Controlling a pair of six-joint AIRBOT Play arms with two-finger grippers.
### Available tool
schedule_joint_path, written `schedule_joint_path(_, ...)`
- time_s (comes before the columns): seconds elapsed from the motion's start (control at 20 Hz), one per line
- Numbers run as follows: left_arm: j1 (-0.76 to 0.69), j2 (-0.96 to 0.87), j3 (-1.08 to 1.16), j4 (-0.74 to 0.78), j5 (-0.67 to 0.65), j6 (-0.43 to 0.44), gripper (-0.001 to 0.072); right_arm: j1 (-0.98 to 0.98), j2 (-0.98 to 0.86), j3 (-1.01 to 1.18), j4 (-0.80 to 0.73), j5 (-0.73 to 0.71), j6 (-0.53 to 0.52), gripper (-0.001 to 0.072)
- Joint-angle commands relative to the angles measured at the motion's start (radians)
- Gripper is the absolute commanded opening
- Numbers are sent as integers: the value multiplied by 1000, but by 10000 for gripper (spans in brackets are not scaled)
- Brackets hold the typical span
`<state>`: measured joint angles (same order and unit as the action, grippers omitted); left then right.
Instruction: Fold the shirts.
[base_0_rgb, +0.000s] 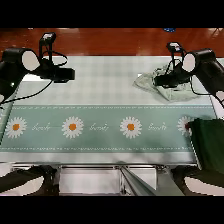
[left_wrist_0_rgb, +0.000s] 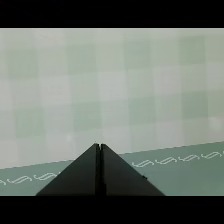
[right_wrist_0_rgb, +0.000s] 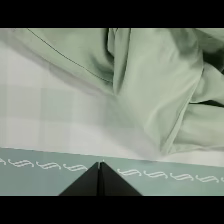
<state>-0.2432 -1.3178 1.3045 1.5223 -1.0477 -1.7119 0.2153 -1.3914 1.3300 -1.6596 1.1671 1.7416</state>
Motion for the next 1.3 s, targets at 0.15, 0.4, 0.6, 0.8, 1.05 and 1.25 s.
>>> schedule_joint_path(0.15,0,-1,0,0,0,0,15,0,-1,1,0,0,0,25)
schedule_joint_path(0.4,0,-1,0,0,0,0,15,0,-1,1,0,0,0,25)
schedule_joint_path(0.6,0,-1,0,0,0,0,15,0,-1,1,0,0,0,25)
schedule_joint_path(0.8,0,-1,0,0,24,0,15,0,-1,1,-2,-50,0,25)
schedule_joint_path(1.05,2,-13,0,52,171,0,31,-1,-1,1,-129,-304,0,229)
schedule_joint_path(1.25,13,-32,0,164,208,-3,508,-39,-31,1,-383,-500,190,416)
